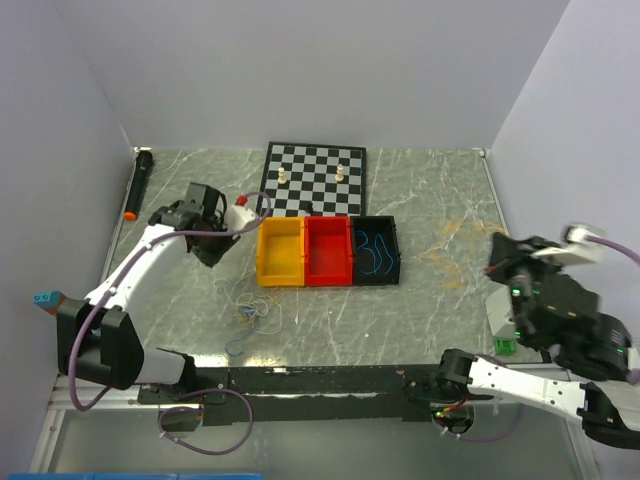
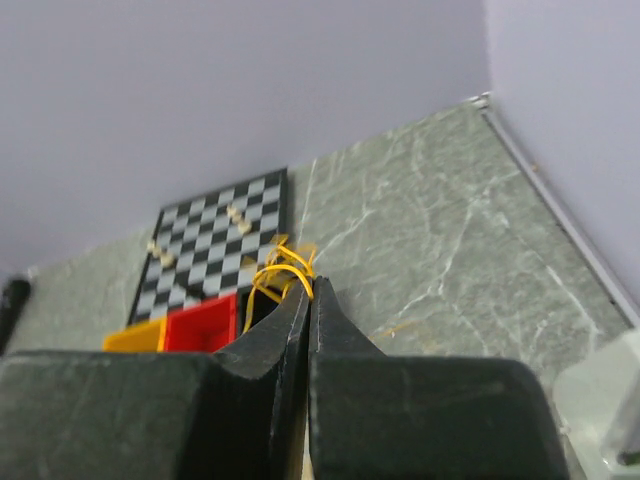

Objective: Untangle the cables

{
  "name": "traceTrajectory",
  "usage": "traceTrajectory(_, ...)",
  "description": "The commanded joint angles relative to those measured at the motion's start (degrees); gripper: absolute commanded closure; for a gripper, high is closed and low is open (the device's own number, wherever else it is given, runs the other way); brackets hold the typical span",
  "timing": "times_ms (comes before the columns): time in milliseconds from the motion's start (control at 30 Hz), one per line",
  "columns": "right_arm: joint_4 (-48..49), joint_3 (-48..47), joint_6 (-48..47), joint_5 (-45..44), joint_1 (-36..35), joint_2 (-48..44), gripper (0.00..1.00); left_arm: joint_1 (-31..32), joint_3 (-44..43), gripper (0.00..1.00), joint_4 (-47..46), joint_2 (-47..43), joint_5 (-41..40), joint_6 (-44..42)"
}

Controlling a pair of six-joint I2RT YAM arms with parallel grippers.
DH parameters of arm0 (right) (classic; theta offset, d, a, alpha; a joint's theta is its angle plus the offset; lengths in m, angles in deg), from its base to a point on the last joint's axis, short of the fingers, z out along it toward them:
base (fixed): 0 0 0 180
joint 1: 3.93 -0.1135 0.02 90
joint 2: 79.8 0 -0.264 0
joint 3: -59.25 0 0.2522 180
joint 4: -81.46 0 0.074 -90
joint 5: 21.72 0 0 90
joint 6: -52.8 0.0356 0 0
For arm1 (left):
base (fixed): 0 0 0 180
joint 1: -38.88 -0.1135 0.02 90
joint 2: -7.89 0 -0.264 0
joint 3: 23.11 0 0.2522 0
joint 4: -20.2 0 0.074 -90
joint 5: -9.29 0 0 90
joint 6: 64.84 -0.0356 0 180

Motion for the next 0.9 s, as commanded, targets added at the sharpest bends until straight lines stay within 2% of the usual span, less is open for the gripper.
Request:
traceTrajectory(0, 5.7, 2.84, -2.41, 9.17, -0.09, 2.96, 1.0, 1.14, -7.28, 0.65, 9.9, -1.97, 13.93, 2.06)
traceTrajectory(33, 8.78, 3.72, -3.91, 11.1, -0.09, 3.05, 1.0, 1.31, -8.16, 0.54, 11.04, -2.23, 15.51, 2.06)
traceTrajectory(100, 11.87, 4.7, -4.53, 14.36, -0.09, 3.66, 1.0, 1.4, -9.57, 0.42, 12.72, -2.94, 17.89, 1.97)
traceTrajectory(267, 18.02, 6.19, -7.87, 25.16, -0.09, 7.78, 1.0, 1.32, -15.8, 0.37, 14.74, -3.38, 25.0, 2.06)
traceTrajectory(367, 21.72, 7.33, -8.58, 31.67, -0.09, 9.9, 1.0, 1.75, -21.07, 0.28, 14.84, -2.33, 32.81, 2.94)
traceTrajectory(567, 26.9, 8.83, -9.19, 41.87, -0.09, 13.77, 1.0, 8.51, -26.45, 0.22, 8.97, 0.05, 42.94, 5.4)
traceTrajectory(700, 27.79, 8.39, -8.23, 43.81, -0.09, 16.49, 1.0, 15.36, -28.03, 0.22, 5.96, 1.63, 45.32, 5.93)
traceTrajectory(867, 29.2, 8.83, -7.7, 45.4, 0.0, 18.87, 1.0, 19.42, -29.7, 0.2, 4.73, 2.51, 48.92, 5.14)
